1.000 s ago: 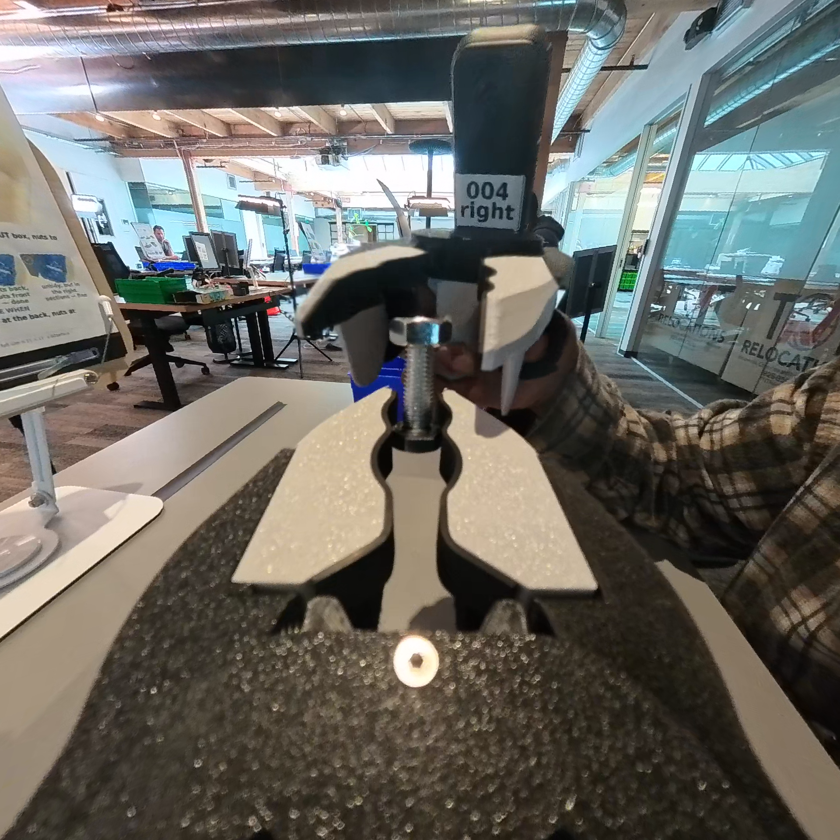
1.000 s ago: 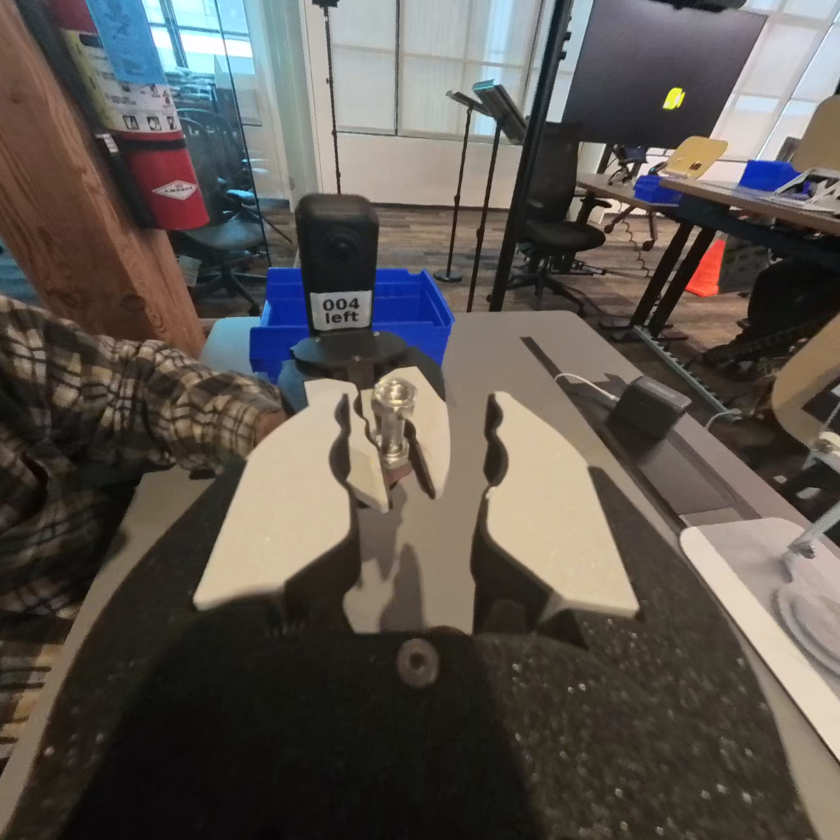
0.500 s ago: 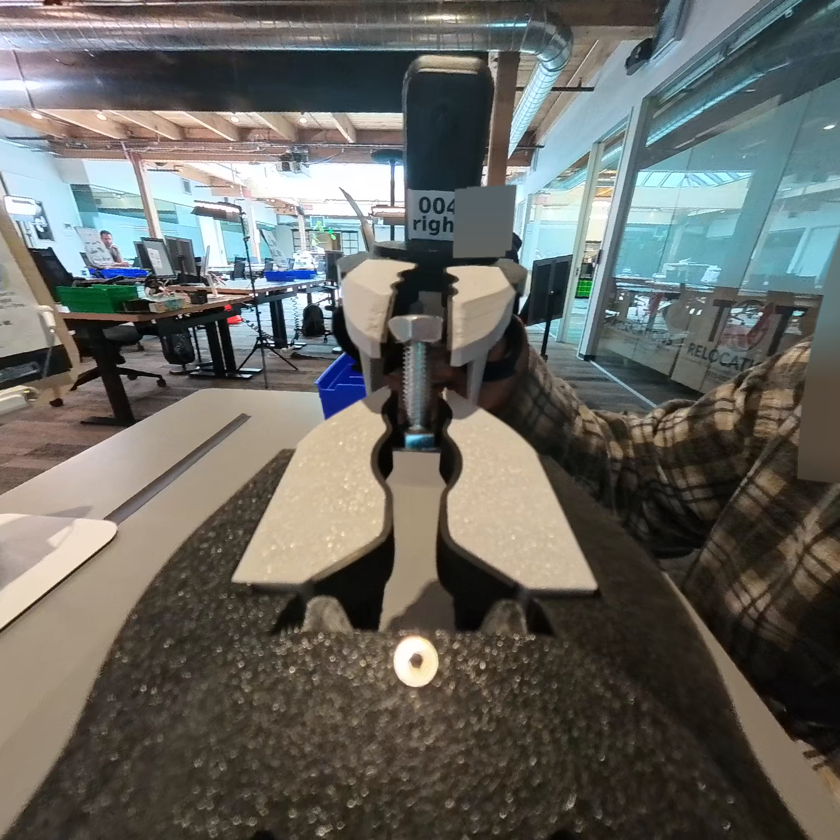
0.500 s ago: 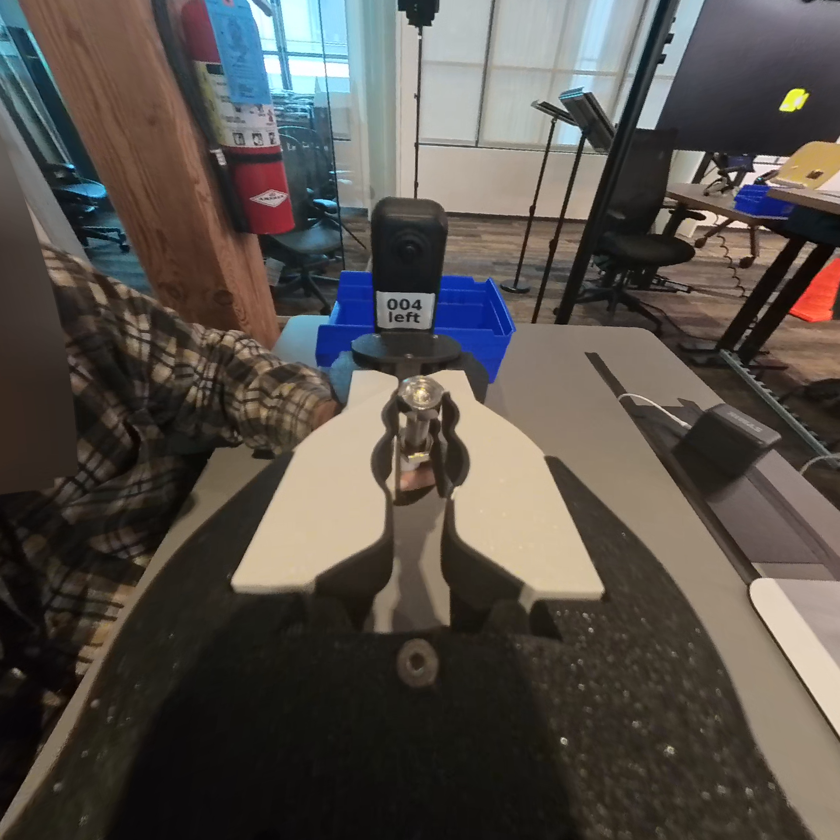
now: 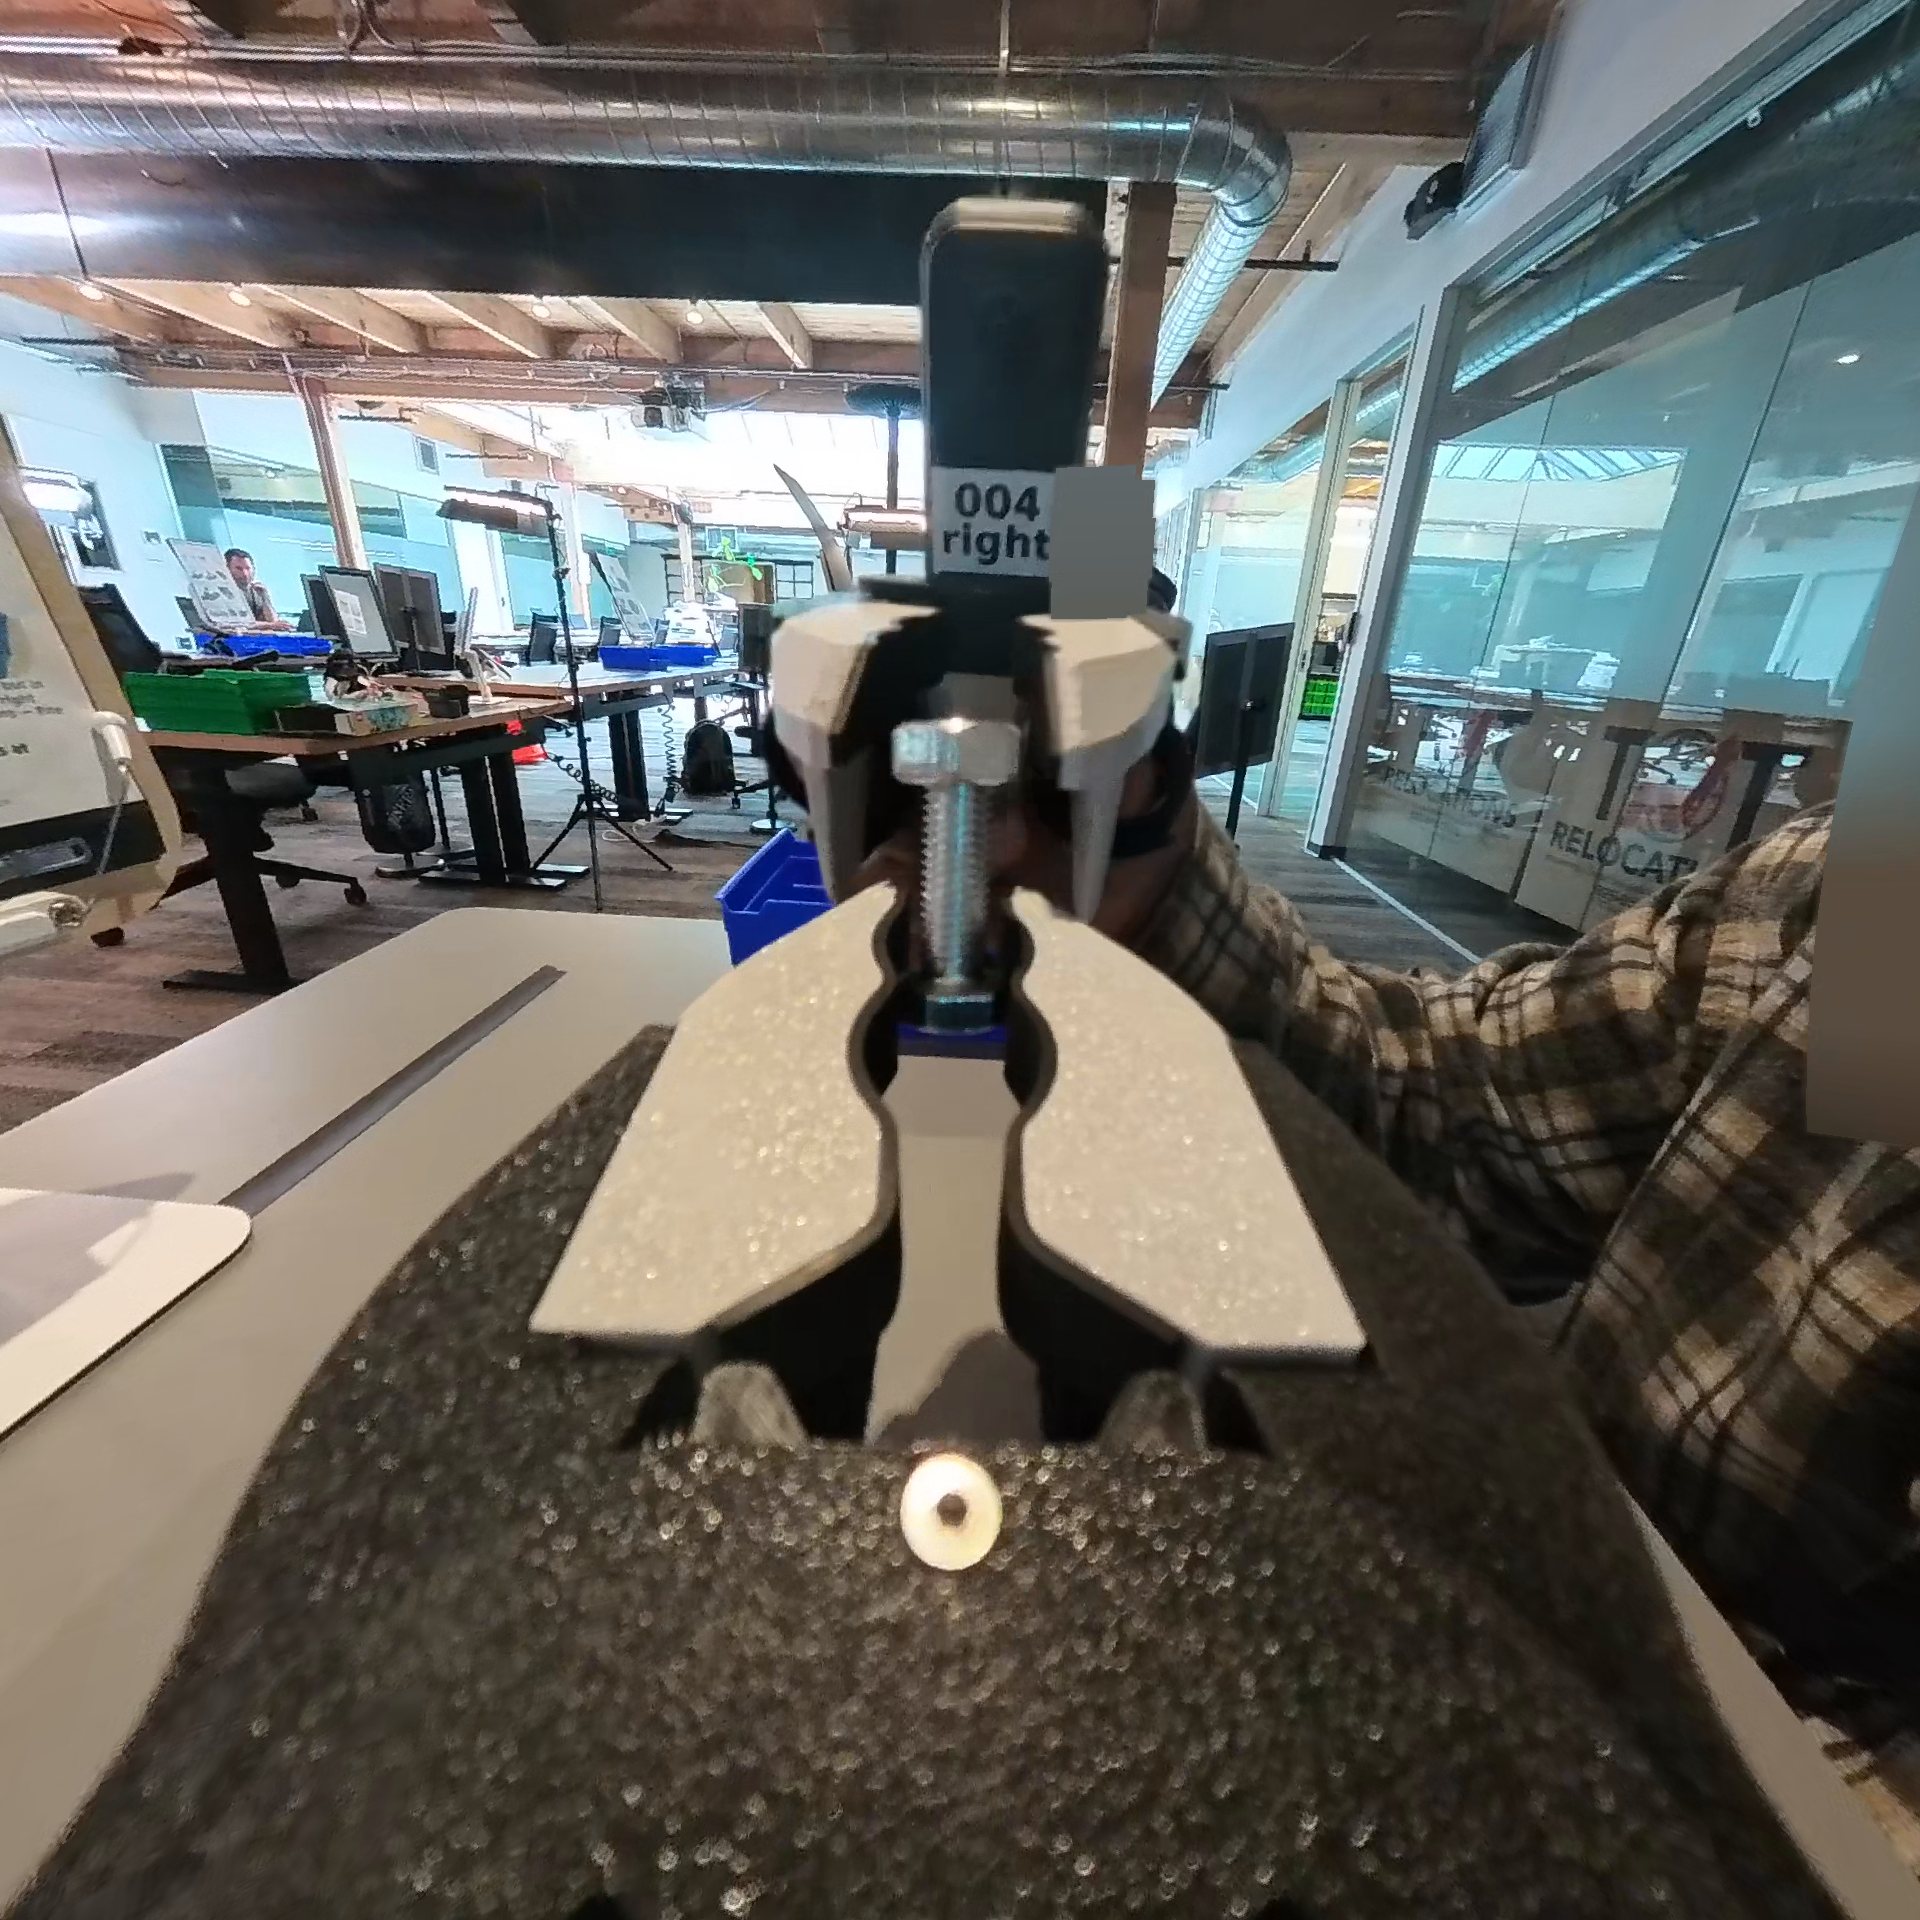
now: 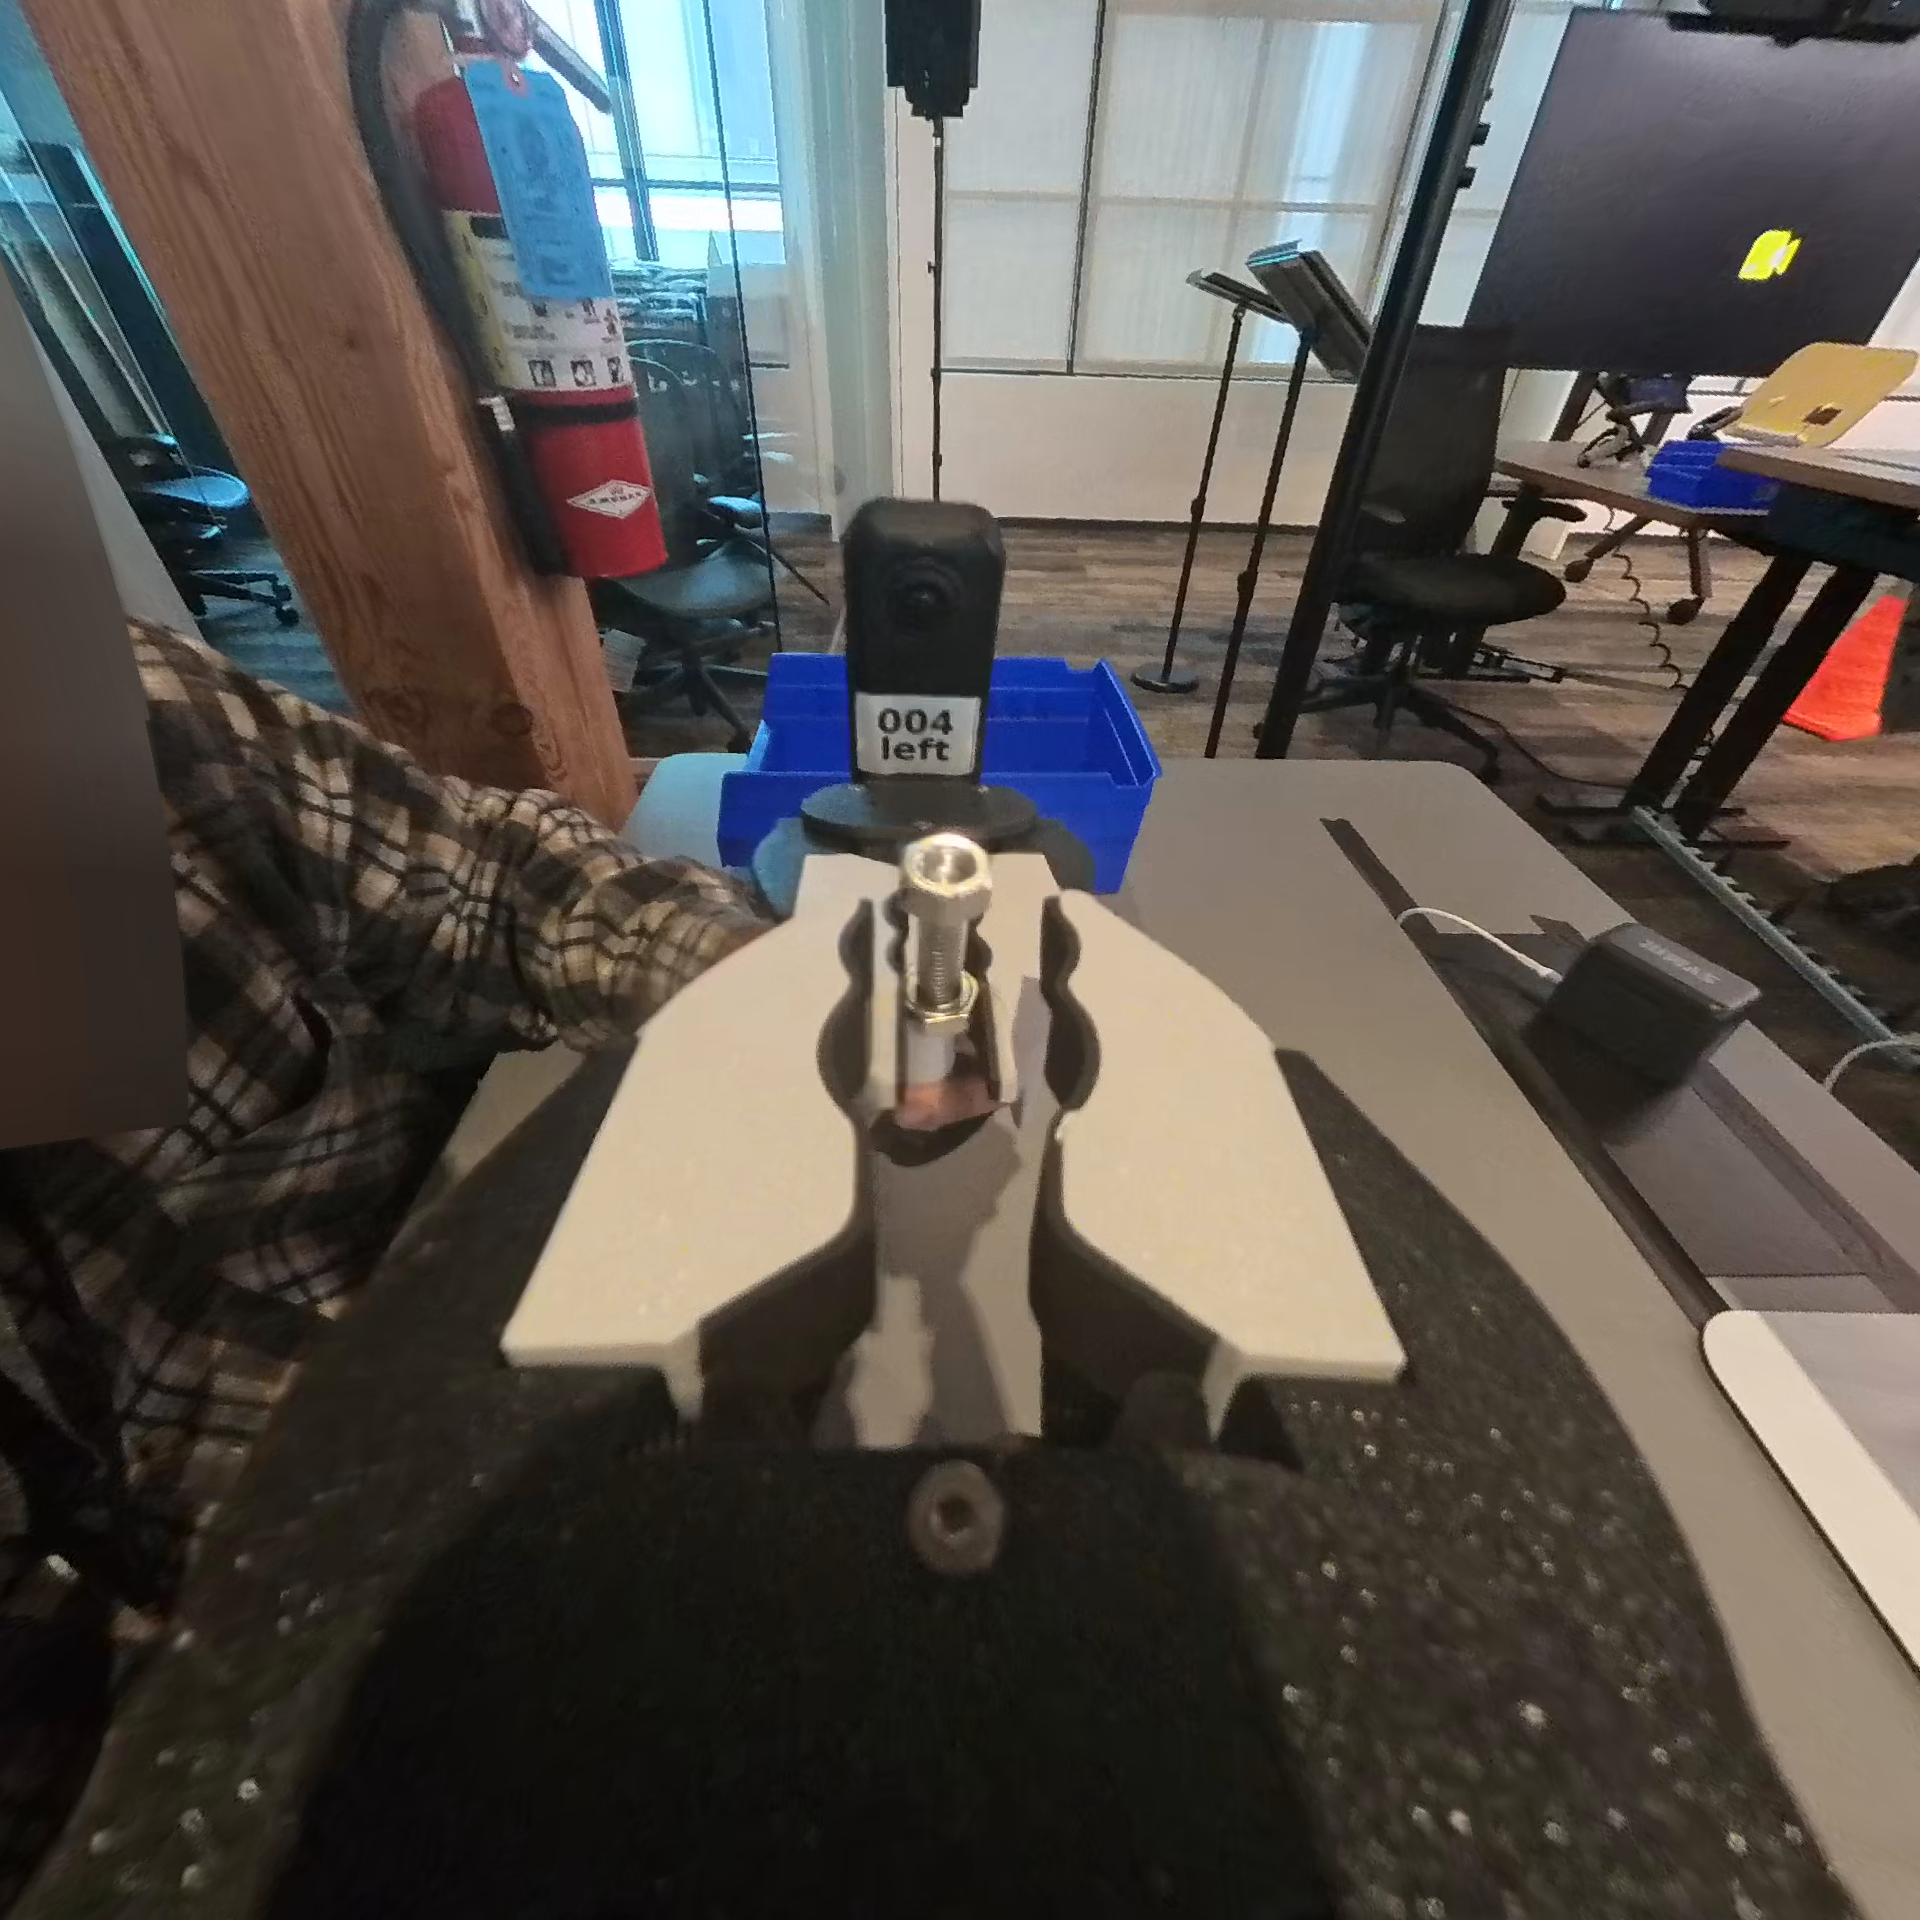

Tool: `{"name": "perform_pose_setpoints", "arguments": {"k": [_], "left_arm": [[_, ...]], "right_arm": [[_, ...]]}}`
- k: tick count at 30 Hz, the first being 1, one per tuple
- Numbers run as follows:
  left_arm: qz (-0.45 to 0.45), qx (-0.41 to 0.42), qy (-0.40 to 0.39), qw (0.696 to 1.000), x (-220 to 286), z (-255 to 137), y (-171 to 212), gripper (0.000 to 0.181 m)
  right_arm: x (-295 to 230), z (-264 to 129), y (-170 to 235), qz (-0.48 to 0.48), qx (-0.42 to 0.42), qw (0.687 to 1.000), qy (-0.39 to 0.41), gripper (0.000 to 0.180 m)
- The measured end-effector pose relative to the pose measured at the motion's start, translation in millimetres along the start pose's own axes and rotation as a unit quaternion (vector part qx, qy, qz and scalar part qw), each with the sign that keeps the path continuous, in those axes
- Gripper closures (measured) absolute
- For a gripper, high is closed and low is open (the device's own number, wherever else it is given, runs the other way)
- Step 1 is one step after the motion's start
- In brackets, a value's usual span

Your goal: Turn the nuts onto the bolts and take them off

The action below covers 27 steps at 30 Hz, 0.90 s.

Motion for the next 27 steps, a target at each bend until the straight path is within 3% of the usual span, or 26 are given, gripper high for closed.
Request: {"name": "perform_pose_setpoints", "arguments": {"k": [5,15,18,27], "left_arm": [[0.002,-0.006,-0.007,1.0,-1,0,2,0.166],[0.01,-0.008,-0.008,1.0,0,1,1,0.166],[0.011,-0.01,-0.007,1.0,1,2,2,0.166],[0.009,-0.006,0.011,1.0,4,3,1,0.166]], "right_arm": [[-4,7,-1,0.008,0.004,1.0,0.005,0.14],[-4,10,1,0.02,0.002,1.0,-0.002,0.143],[-8,11,2,0.018,0.0,1.0,-0.018,0.162],[-8,6,2,0.017,0.004,0.999,-0.038,0.162]]}}
Point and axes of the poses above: each gripper's, where its closed fingertips meet, z out along the fingers, y out of its underside, x = y × z across the jaws, the point moved 3 cm from there along -z, back along the fingers, and after that the axes turned 10 degrees about y, right-handed, at the moved point
